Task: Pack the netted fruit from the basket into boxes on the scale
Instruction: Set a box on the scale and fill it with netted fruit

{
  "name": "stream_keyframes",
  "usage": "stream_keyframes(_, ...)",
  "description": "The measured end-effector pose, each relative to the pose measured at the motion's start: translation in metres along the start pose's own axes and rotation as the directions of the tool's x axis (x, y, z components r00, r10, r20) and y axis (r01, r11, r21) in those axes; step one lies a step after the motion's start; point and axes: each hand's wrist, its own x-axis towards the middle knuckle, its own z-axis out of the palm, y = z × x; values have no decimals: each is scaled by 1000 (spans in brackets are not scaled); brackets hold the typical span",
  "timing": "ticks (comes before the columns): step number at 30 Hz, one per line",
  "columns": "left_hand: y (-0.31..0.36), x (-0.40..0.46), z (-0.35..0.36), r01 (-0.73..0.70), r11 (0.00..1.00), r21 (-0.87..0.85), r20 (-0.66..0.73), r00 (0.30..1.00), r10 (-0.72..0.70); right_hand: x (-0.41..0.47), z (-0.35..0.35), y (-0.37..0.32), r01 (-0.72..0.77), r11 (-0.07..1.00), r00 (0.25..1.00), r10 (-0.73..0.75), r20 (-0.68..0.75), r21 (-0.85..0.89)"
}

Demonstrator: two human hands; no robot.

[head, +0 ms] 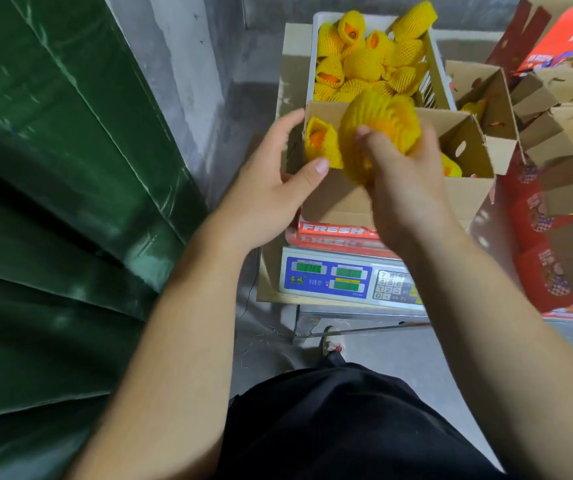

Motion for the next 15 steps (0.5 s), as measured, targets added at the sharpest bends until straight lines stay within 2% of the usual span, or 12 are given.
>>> stream_keyframes(1,-4,-1,-2,17,999,27,-37,999,-16,13,-2,0,142,960,987,-156,-42,-240)
stream_keyframes(2,-8,-2,-3,40,999,30,-54,998,-39,27,-6,2,255,834,956,-295,-4,-489)
stream_keyframes(3,-11,-4,-2,61,998,23,-58,997,-60,41,-9,4,321,658,931,-351,100,-681)
stream_keyframes(4,-13,-5,-1,78,997,17,-55,995,-77,54,-11,6,340,485,933,-281,225,-805)
stream_keyframes(5,-15,-5,0,93,996,15,-45,995,-92,62,-10,8,348,308,937,-118,328,-885)
stream_keyframes(6,-16,-6,1,103,995,18,-29,994,-102,66,-8,11,368,148,920,84,382,-918)
stream_keyframes(7,-17,-5,1,111,994,21,-11,994,-110,65,-6,13,398,34,881,263,392,-917)
stream_keyframes(8,-17,-4,1,118,993,23,4,993,-118,63,-5,16,425,-17,846,362,391,-905)
stream_keyframes(9,-17,-4,1,123,992,24,9,992,-124,59,-4,19,438,-19,834,381,398,-899)
stream_keyframes(12,-15,-1,0,121,992,36,-6,993,-120,48,-3,17,424,77,872,232,430,-902)
stream_keyframes(15,-15,-3,1,119,992,35,-13,993,-119,37,-2,9,443,125,877,145,458,-888)
